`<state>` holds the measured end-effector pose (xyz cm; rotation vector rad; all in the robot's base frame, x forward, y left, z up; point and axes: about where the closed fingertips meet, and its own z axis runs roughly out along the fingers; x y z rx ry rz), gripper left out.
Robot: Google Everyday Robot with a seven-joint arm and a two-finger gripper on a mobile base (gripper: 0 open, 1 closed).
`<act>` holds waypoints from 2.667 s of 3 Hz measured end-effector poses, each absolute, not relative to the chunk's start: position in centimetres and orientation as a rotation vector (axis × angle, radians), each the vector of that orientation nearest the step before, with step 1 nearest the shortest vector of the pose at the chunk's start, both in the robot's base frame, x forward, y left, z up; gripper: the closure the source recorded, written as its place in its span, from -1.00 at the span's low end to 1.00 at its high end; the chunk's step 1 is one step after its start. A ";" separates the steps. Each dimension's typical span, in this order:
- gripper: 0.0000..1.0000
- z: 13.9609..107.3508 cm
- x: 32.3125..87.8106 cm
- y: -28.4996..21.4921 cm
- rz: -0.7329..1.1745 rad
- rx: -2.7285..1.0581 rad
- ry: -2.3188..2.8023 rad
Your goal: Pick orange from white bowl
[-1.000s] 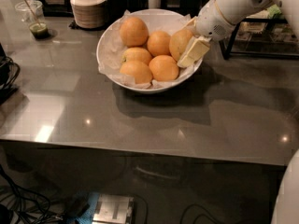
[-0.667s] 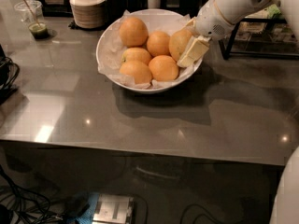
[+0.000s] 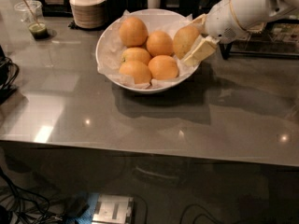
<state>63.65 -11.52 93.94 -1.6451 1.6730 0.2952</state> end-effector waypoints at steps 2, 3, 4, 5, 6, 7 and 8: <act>1.00 101.4 58.5 -10.8 0.336 -1.549 1.382; 1.00 104.3 55.4 -9.1 0.324 -1.580 1.294; 1.00 106.3 52.0 -7.5 0.311 -1.630 1.195; 1.00 107.6 49.0 -6.5 0.279 -1.655 1.122; 1.00 107.3 47.4 -6.5 0.294 -1.621 1.093; 1.00 105.9 46.6 -6.7 0.356 -1.547 1.075; 1.00 106.1 46.3 -6.5 0.357 -1.549 1.072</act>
Offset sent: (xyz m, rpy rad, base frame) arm -0.0894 0.0092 0.1239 0.3114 -0.2988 0.1625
